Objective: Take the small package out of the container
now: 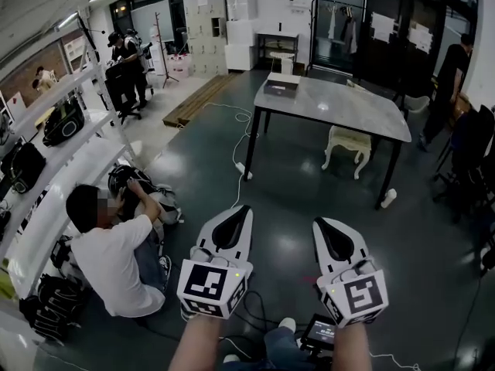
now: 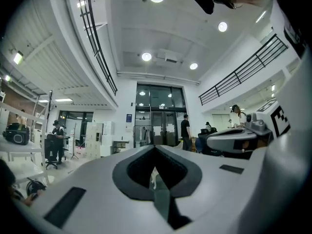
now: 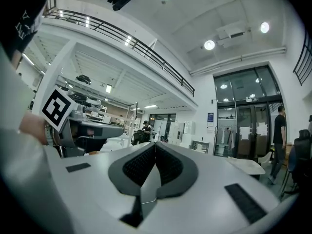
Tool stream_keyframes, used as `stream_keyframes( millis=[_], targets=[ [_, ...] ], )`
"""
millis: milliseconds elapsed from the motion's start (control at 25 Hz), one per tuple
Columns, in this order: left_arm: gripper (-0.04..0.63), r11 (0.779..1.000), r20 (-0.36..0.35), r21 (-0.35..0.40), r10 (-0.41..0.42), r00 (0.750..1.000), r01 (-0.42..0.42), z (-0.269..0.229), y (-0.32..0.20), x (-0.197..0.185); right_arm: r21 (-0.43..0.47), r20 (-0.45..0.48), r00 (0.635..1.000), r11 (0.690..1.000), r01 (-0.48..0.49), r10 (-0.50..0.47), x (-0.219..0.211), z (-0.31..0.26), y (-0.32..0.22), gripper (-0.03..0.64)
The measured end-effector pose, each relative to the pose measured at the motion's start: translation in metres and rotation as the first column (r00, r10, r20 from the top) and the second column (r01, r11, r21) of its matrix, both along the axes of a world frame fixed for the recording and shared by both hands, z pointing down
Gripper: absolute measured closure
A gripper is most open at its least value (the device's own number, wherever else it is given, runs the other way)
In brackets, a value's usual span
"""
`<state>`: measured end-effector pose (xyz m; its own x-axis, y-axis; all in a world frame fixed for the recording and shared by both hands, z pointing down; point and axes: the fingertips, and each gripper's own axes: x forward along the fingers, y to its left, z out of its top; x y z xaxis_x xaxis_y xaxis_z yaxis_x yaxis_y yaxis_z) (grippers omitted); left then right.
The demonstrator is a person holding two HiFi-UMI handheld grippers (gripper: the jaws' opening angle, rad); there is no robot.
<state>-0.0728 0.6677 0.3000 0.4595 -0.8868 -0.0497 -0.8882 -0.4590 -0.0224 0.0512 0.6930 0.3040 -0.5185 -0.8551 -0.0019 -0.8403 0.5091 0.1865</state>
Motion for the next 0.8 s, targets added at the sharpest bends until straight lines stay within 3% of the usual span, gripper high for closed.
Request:
stream_keyframes(
  millis=[400,800],
  targets=[
    [0.584,0.999,-0.016,0.019,-0.031,0.999,0.031,-0.004,-0.082,0.071,0.002,-0.033,0.998,0.999,0.045,-0.045,0.066,-0.004,-0.085,0.592],
    [0.584,0.997,-0.016,-0.017,-0.071,0.997,0.07,0.008,-0.14,0.072,-0.036,-0.025,0.997,0.996,0.076,-0.076,0.075,0.011,-0.149,0.592]
  ],
)
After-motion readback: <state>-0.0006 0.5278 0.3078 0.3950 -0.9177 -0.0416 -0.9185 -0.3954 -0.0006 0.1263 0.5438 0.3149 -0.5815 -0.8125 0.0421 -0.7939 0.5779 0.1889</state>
